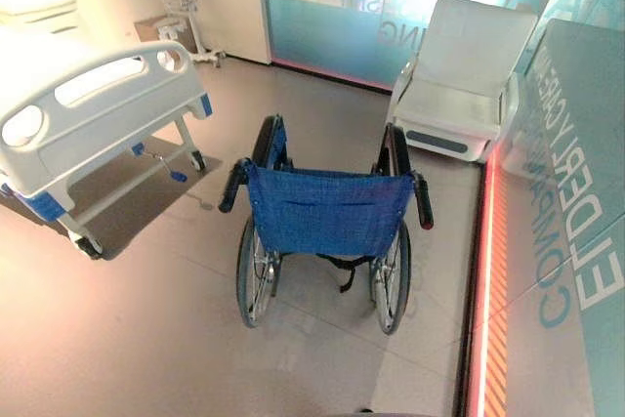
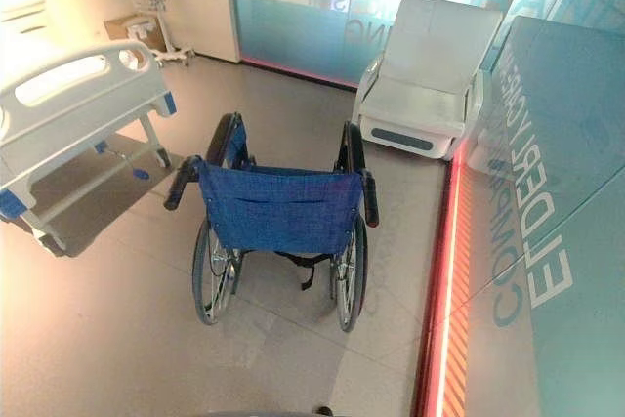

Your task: Push the wheelchair next to the bed

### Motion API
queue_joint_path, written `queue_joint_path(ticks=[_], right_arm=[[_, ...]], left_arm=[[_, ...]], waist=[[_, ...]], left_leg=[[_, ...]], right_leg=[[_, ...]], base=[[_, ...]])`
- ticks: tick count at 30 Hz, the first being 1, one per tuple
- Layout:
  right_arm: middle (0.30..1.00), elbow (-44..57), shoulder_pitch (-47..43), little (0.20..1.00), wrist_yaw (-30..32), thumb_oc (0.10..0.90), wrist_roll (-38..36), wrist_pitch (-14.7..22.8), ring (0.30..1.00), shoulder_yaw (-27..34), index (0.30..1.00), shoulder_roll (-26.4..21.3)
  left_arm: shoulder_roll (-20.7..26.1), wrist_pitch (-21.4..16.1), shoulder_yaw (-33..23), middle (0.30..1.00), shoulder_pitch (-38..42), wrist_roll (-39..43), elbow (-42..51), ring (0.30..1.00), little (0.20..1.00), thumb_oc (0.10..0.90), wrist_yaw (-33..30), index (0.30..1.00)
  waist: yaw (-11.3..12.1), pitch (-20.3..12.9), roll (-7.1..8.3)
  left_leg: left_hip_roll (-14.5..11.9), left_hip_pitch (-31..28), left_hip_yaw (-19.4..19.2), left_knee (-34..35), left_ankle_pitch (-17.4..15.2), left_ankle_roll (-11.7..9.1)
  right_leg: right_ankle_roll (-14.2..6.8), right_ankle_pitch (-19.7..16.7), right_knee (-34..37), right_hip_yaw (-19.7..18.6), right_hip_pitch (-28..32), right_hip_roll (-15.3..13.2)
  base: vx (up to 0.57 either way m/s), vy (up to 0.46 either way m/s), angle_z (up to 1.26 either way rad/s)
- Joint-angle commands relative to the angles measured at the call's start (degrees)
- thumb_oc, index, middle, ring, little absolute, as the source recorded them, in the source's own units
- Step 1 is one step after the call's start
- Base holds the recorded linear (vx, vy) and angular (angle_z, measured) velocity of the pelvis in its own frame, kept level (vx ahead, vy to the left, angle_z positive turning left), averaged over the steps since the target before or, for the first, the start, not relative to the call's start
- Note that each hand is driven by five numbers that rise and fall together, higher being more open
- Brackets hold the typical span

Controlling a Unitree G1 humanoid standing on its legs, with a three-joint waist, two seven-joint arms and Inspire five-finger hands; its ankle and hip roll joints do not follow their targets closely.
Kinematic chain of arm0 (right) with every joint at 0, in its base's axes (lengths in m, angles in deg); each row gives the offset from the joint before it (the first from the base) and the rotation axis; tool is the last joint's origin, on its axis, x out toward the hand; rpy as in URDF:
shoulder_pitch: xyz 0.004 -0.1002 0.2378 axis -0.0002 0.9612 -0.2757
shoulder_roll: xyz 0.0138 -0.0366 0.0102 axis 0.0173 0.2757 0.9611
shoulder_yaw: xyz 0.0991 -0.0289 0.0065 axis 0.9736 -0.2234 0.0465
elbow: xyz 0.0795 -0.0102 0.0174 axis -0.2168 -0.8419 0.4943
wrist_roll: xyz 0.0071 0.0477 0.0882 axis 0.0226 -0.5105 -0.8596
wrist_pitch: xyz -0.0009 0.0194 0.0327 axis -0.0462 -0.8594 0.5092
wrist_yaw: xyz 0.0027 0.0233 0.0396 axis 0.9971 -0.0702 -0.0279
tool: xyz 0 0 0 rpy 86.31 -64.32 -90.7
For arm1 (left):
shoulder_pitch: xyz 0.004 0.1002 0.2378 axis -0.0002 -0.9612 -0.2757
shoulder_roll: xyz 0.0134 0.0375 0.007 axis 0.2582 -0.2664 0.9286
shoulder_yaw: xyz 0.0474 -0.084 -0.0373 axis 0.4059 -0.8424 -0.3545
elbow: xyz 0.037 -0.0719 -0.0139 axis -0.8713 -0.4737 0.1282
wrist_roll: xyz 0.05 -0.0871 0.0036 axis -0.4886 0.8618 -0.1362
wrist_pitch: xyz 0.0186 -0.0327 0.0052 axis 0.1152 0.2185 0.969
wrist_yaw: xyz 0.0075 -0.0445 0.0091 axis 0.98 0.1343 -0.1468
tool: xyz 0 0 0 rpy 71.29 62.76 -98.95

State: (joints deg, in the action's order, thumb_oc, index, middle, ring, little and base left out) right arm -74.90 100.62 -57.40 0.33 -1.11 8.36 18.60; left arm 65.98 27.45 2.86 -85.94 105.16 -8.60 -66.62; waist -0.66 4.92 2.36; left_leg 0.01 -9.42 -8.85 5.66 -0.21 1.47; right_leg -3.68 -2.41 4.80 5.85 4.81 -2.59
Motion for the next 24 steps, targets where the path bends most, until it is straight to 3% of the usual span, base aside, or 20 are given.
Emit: queue_joint_path(ticks=[1,8,15,24], right_arm=[[0.9,1.47,-12.89,0.9,-6.38,0.8,7.34,4.98,0.9,-11.32,0.9,-2.3],[0.9,1.31,-13.02,0.9,-6.76,0.8,7.6,5.16,0.9,-11.22,0.9,-2.86],[0.9,1.04,-13.17,0.9,-6.15,0.8,6.57,5.05,0.9,-10.82,0.9,-2.6],[0.9,1.41,-14.43,0.9,-3.84,0.8,0.42,3.71,0.9,-6.37,0.9,-5.27]], left_arm=[[-5.06,-12.52,13.12,0.9,11.31,-1.49,3.83,0.9,0.9,0.8,2.53,0.9],[-4.54,-12.98,13.52,0.9,11.46,-3.48,3.8,0.9,0.9,0.8,0.24,0.9],[-5.0,-10.7,11.87,0.9,11.73,-1.98,1.73,0.9,0.9,0.8,-2.83,0.9],[-2.14,-9.19,9.26,0.9,12.51,-3.81,1.94,0.9,0.9,0.8,-9.0,0.9]], waist=[[1.06,0.98,-1.61],[0.95,1.03,-1.83],[0.97,1.21,-1.5],[0.99,1.26,-1.57]], left_leg=[[2.75,-1.26,1.64,-1.18,-3.38,-0.67],[2.67,-1.16,1.43,-1.32,-3.32,-0.73],[2.69,-1.11,1.37,-1.46,-3.37,-0.59],[2.58,-1.7,1.34,-1.21,-3.21,-0.69]], right_leg=[[-0.53,4.32,-2.17,4.4,4.22,1.29],[-0.51,4.45,-2.31,4.47,4.19,1.26],[-0.51,4.5,-2.46,4.44,4.18,1.23],[-0.63,4.25,-2.2,4.4,4.72,1.37]], base=[[-0.1,0.0,0.77],[-0.01,0.0,0.11],[0.0,0.0,0.0],[0.01,0.001,0.0]])
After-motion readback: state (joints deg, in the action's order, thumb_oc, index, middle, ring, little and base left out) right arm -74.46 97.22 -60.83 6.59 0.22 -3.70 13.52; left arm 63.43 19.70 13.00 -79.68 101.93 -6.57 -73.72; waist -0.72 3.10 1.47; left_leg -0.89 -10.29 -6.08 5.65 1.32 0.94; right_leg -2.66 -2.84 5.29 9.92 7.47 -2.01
